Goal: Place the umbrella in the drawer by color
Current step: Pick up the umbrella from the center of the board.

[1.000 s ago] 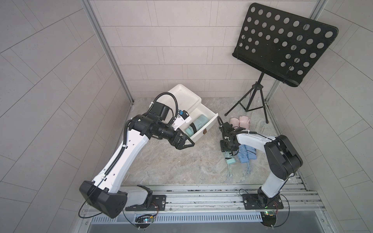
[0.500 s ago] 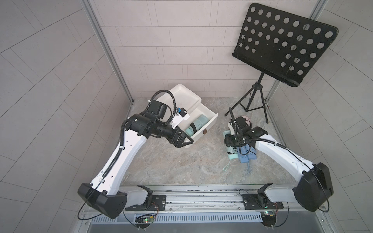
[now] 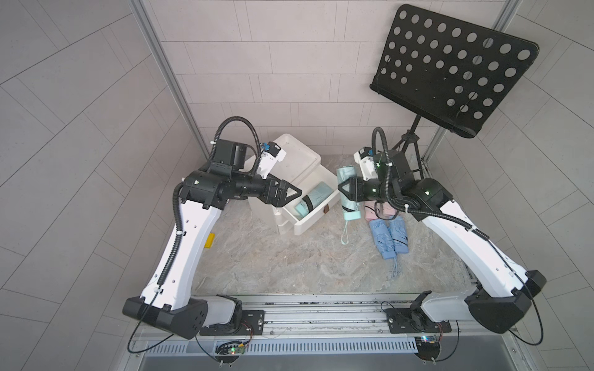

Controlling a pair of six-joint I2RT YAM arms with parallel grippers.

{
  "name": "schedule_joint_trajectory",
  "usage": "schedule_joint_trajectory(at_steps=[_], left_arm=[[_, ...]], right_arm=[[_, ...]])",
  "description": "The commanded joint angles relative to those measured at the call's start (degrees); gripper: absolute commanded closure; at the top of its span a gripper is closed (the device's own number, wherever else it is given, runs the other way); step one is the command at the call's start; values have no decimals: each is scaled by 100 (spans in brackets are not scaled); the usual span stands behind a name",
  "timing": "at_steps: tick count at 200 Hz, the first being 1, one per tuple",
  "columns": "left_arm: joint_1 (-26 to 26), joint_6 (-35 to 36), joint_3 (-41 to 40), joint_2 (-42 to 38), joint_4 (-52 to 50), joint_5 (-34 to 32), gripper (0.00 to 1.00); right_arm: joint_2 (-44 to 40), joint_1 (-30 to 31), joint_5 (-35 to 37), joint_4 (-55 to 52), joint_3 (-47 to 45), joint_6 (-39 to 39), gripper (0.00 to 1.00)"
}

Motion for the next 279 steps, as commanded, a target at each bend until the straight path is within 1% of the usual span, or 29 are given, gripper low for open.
schedule_joint_trajectory(at_steps=[1,32,77,120,150,203,215,223,227,241,252,261,279], left_arm=[[13,-537,-136,80,621,120,0],[13,-622,-439,103,874,102,0],[6,-814,-1102,-273,1464,-98,0],[6,-828,-1152,-256,1529,-281,0],[5,-954,-1155,-231,1734,-345,0],[4,-1140,-1316,-213,2103,-398,0],[0,-1141,-1343,-203,2121,-394,4],[4,-1141,-1372,-210,2136,-403,10],[6,-1131,-1388,-213,2145,-413,14],[8,-1114,-1463,-246,2187,-459,35],[9,-1115,-1521,-279,2240,-485,47],[4,-1114,-1546,-288,2255,-500,52],[9,-1104,-1550,-283,2239,-559,59]], right_arm=[[495,158,-472,701,491,433,53],[1227,433,-624,991,1295,717,53],[1787,526,-953,1577,1794,1291,52],[2195,663,-1171,1674,2387,1552,52],[2357,795,-1152,1681,2551,1573,52],[2515,915,-1161,1836,2555,1662,52],[2537,924,-1161,1862,2556,1687,52],[2543,932,-1165,1875,2556,1695,52],[2546,933,-1161,1879,2557,1700,52],[2546,937,-1165,1882,2556,1702,52],[2546,946,-1165,1890,2563,1716,52],[2546,957,-1169,1904,2561,1722,51],[2539,974,-1178,1892,2564,1725,49]])
